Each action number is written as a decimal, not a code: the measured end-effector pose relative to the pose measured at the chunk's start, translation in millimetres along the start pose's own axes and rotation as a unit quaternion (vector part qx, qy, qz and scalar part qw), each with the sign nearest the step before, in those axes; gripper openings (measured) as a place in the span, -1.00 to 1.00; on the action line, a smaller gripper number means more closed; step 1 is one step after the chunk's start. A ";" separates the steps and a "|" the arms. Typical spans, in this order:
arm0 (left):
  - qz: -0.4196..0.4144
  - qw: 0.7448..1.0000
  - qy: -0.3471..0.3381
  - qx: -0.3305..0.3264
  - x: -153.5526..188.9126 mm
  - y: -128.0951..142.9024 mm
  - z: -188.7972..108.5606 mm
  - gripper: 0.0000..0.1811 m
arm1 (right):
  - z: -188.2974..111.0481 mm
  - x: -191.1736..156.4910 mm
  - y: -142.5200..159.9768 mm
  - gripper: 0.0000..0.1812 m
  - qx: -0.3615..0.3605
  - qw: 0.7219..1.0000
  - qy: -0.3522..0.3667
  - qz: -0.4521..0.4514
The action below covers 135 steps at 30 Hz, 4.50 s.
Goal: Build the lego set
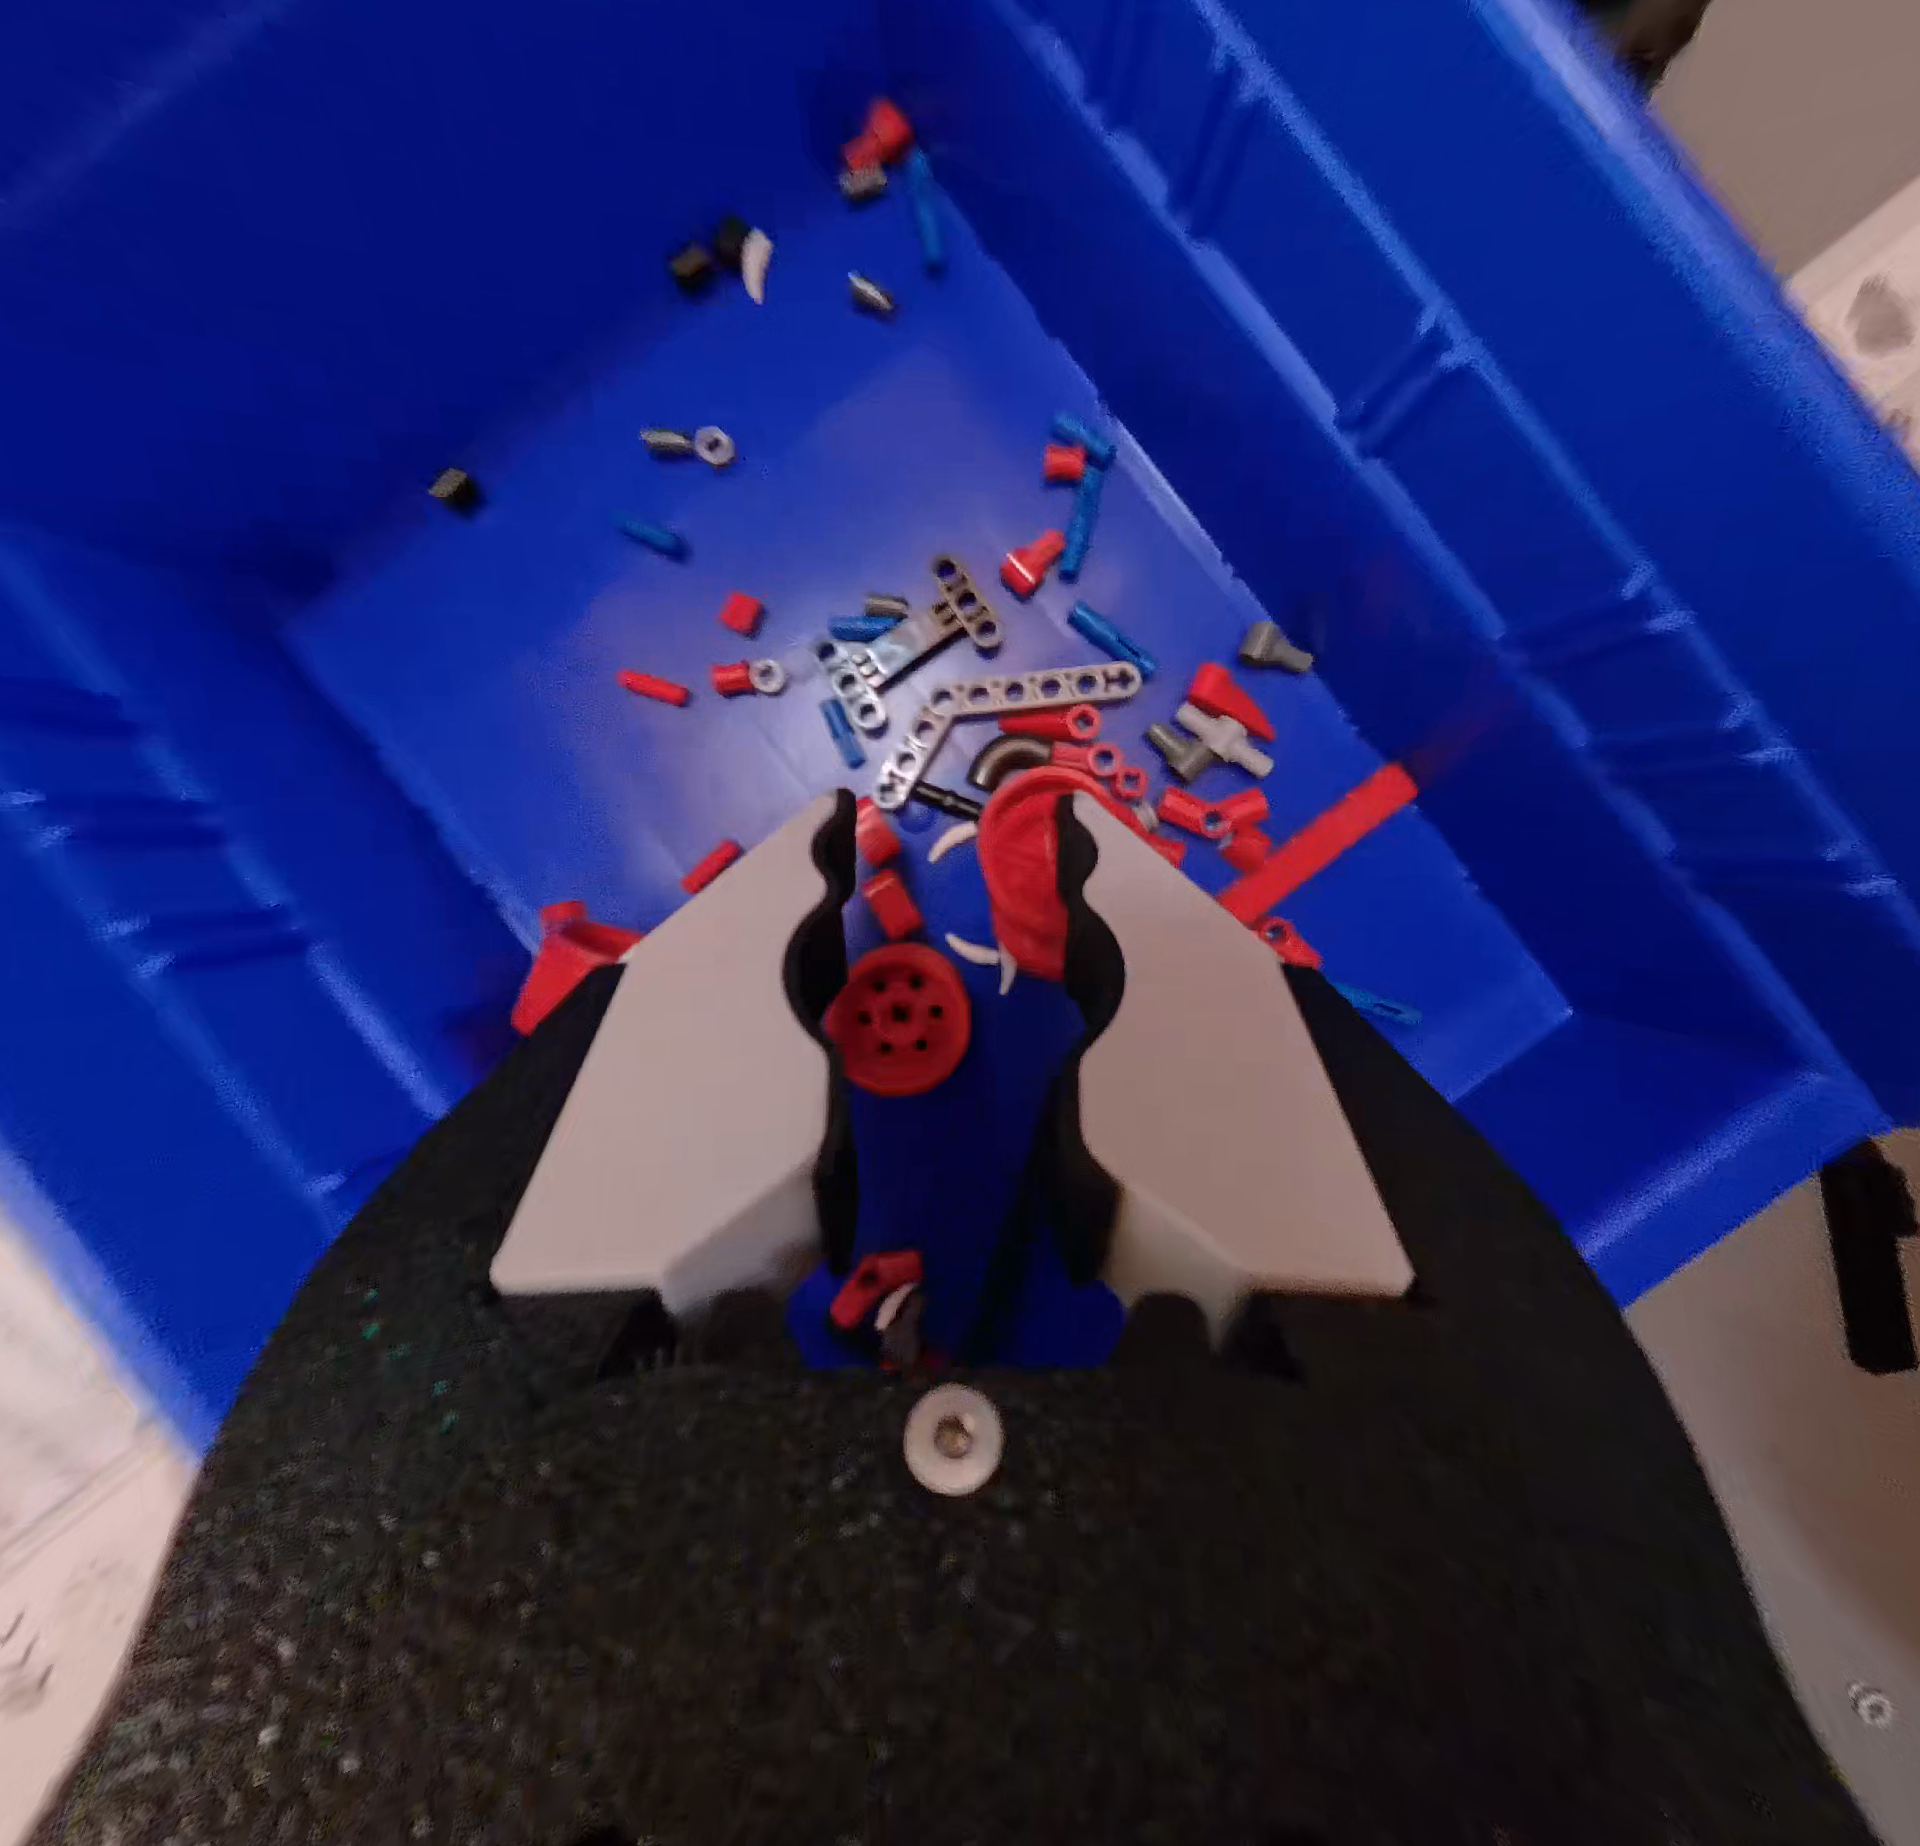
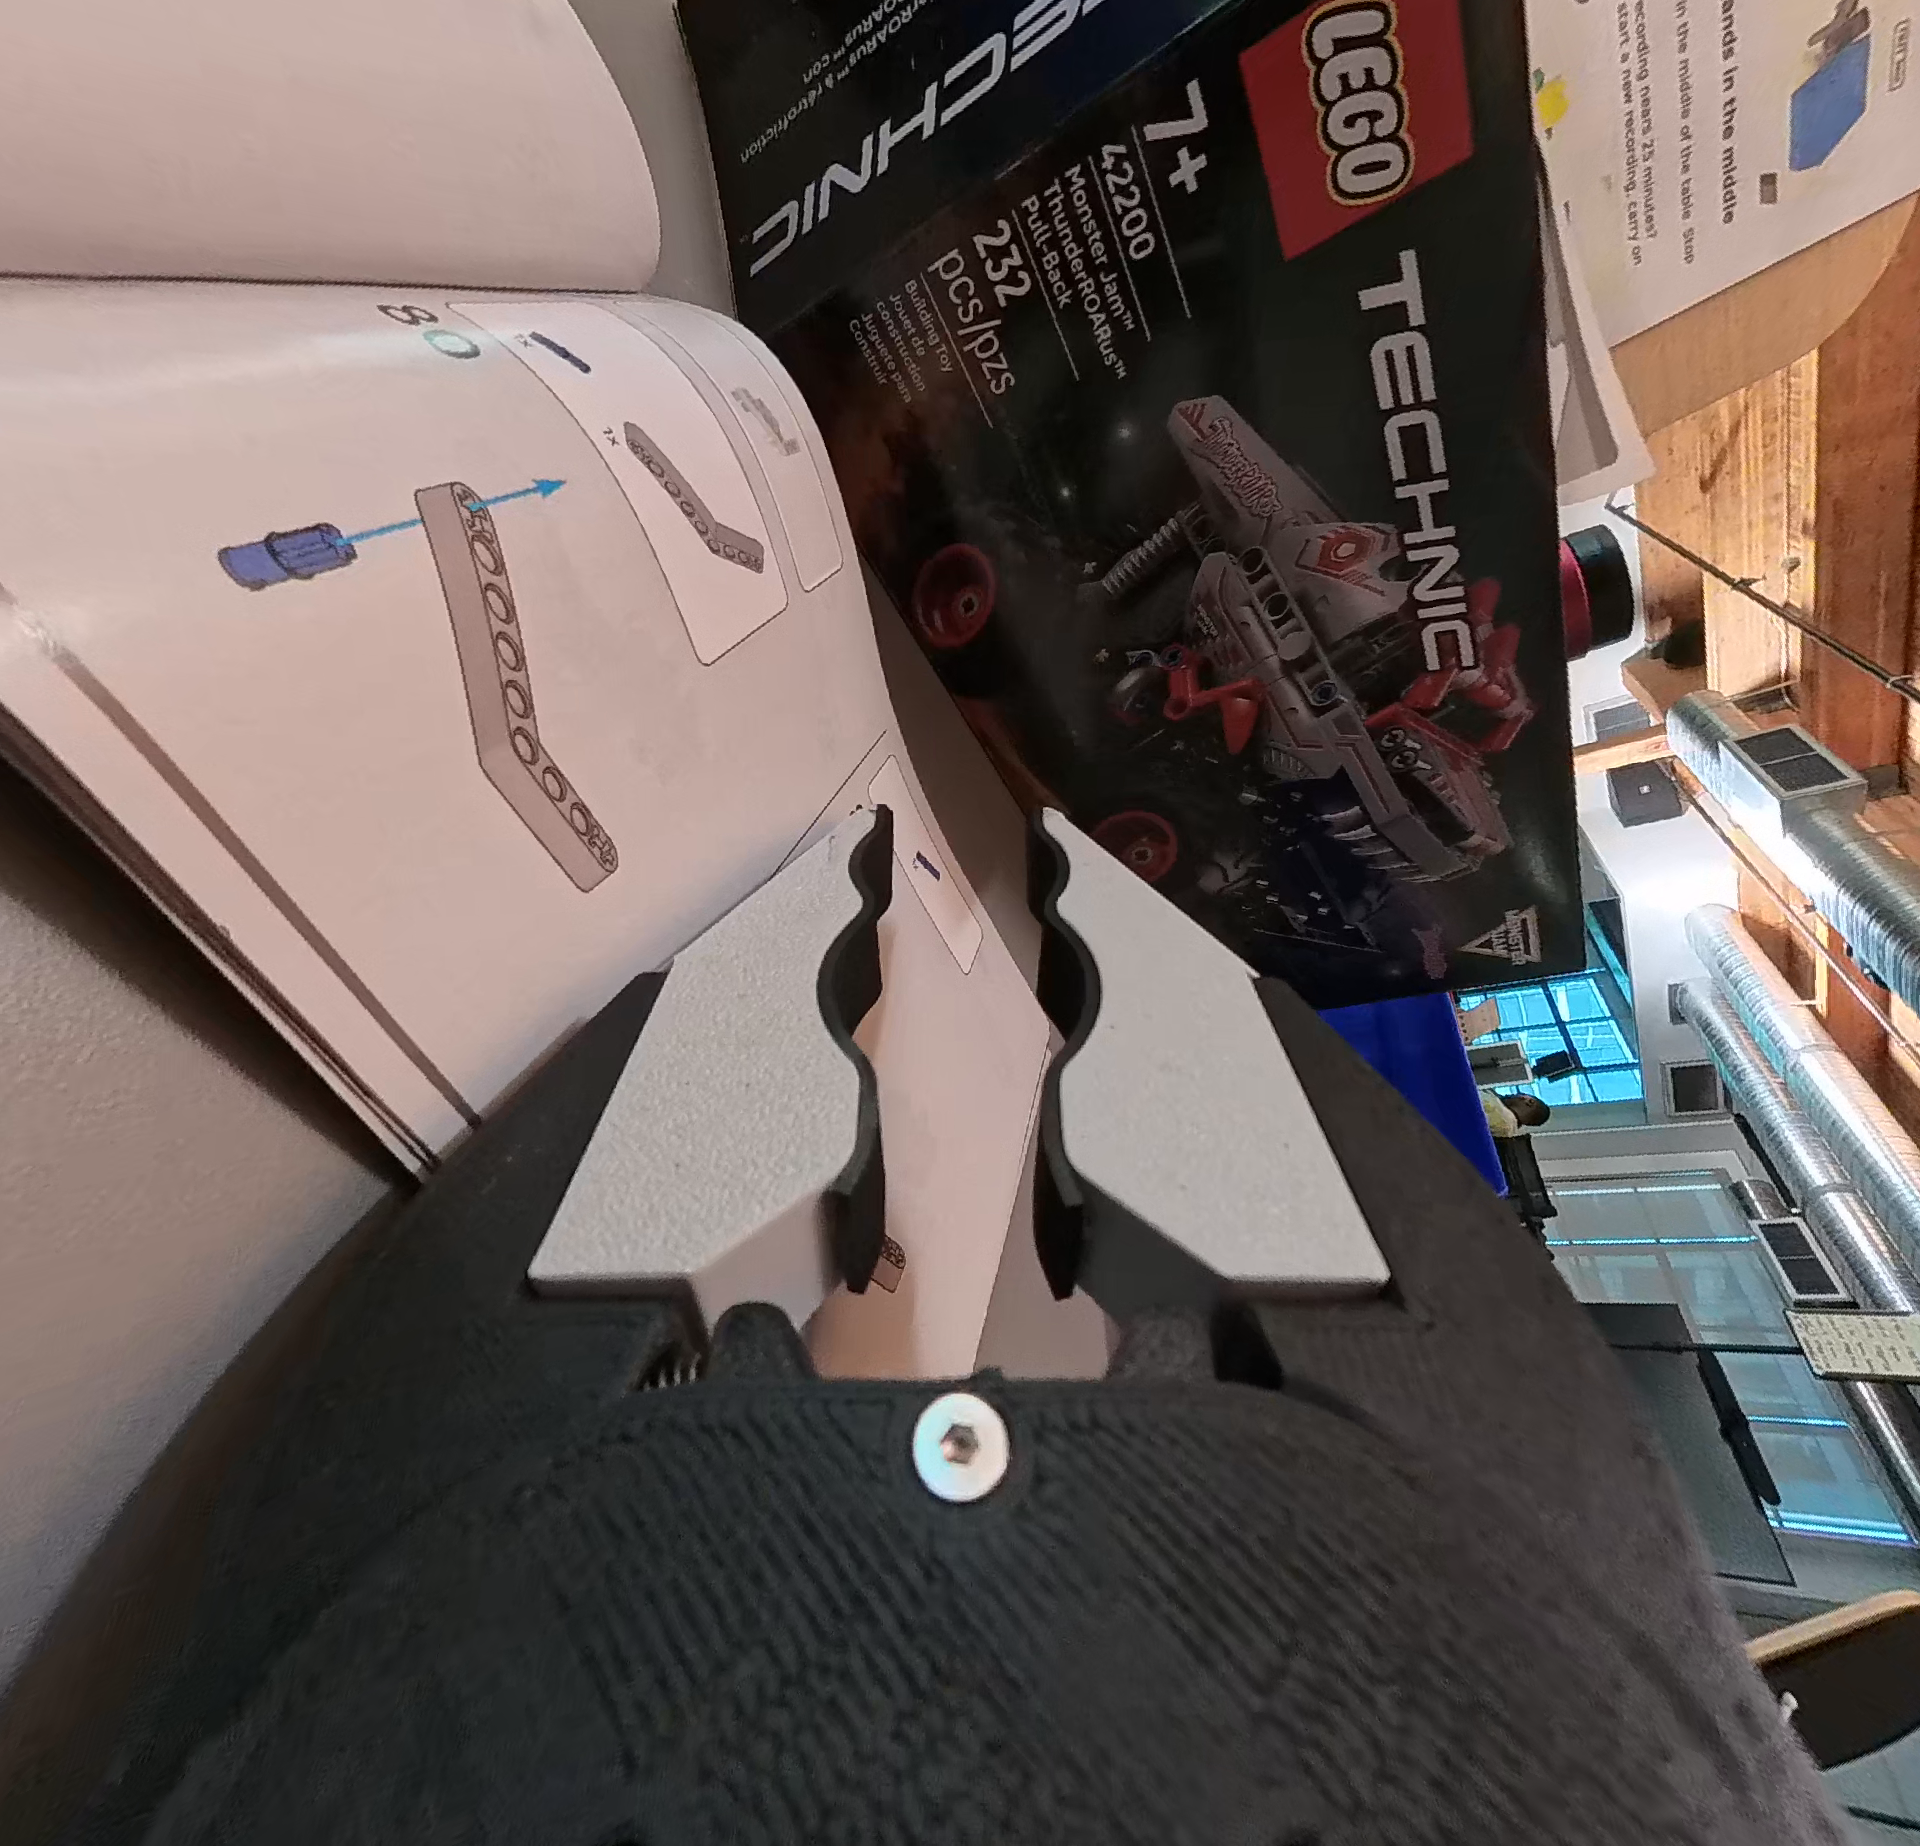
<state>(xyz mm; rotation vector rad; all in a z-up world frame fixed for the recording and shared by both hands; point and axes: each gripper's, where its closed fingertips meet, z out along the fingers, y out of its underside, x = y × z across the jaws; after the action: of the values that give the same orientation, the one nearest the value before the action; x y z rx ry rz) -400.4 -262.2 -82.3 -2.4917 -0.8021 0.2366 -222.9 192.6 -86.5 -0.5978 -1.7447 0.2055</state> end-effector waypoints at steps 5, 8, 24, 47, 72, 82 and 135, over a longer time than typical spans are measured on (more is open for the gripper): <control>-0.002 0.997 -0.063 -0.049 -15.5 13.5 -2.7 -0.72 | 0.2 -0.7 0.0 -0.75 0.000 1.000 0.000 -0.003; -0.003 0.986 -0.135 -0.098 -37.5 31.1 -20.6 -0.71 | 0.4 -0.6 0.0 -0.76 0.000 1.000 0.000 -0.003; -0.018 0.981 -0.112 -0.154 -25.9 48.5 9.0 -0.79 | 0.5 -0.7 -0.3 -0.75 0.000 1.000 0.002 -0.006; 0.007 0.981 -0.146 -0.128 -33.0 51.0 -71.3 -1.00 | 1.0 -0.5 -0.4 -0.76 -0.001 1.000 0.005 -0.012; -0.012 0.994 -0.062 -0.084 -18.0 36.2 -40.6 -1.00 | 1.3 -1.2 -0.2 -0.76 -0.001 1.000 0.006 -0.016; -0.013 0.989 -0.107 -0.104 -29.4 50.2 -72.0 -0.96 | 1.4 -1.3 0.0 -0.77 -0.002 1.000 0.007 -0.020; -0.162 0.813 -0.283 0.482 -97.7 -48.7 -268.2 0.73 | -13.3 35.7 -14.1 -0.42 0.060 0.992 0.096 0.058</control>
<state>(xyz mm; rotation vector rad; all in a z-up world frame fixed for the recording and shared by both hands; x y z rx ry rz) -420.7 -396.5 173.5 -1.2884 -0.9781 1.0090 -219.6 195.9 -46.1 -0.6111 -1.5028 0.3228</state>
